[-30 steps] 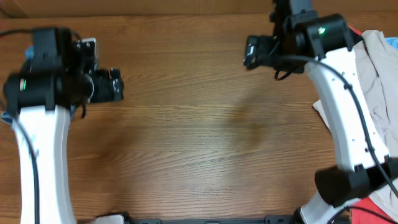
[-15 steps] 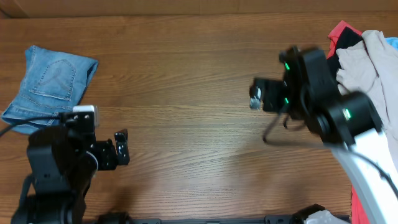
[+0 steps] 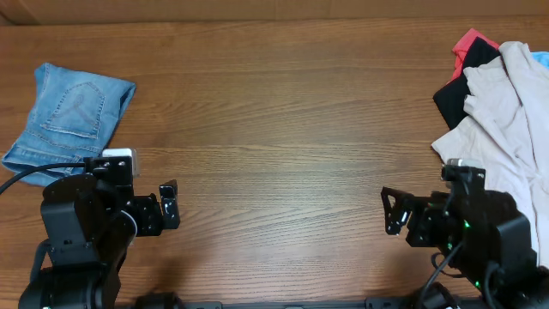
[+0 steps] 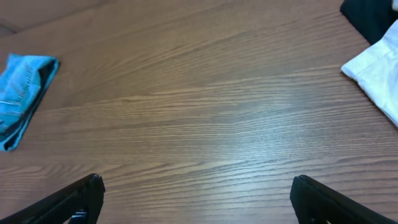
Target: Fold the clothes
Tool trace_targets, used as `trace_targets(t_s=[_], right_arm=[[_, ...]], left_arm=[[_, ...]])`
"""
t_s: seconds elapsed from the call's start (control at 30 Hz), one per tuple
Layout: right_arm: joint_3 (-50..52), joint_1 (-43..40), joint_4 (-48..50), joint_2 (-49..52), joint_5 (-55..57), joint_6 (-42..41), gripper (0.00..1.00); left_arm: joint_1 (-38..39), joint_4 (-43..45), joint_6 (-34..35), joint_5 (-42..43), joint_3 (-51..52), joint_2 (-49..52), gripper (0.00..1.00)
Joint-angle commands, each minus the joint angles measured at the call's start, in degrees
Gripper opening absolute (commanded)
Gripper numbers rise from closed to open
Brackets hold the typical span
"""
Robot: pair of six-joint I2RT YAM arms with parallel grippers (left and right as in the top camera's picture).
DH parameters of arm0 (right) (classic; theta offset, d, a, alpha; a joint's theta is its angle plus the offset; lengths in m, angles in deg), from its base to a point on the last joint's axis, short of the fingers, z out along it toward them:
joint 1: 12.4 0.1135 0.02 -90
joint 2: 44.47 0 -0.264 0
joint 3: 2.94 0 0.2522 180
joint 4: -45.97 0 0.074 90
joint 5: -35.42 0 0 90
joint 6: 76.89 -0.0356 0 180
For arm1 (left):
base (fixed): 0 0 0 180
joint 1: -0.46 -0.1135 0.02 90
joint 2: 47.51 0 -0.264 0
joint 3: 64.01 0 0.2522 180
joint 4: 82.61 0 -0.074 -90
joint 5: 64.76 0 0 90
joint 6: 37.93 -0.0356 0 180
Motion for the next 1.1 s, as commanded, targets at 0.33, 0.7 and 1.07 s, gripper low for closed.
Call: trace_targets(t_s=[0.33, 0.7, 1.07], right_arm=[[0.74, -0.11, 0.66, 0.55, 6.49, 4.02, 1.0], [5.92, -2.4, 17.57, -1.9, 8.57, 18.01, 1.0], [37.13, -11.1, 55.82, -20.46, 2.71, 18.14, 1.0]], left_arm=[[0.17, 0.15, -0.9, -0.61, 0.24, -0.17, 1.0], [0.17, 0.15, -0.9, -0.61, 0.24, -0.17, 1.0], [0.17, 0.15, -0.9, -0.61, 0.24, -0.17, 1.0]])
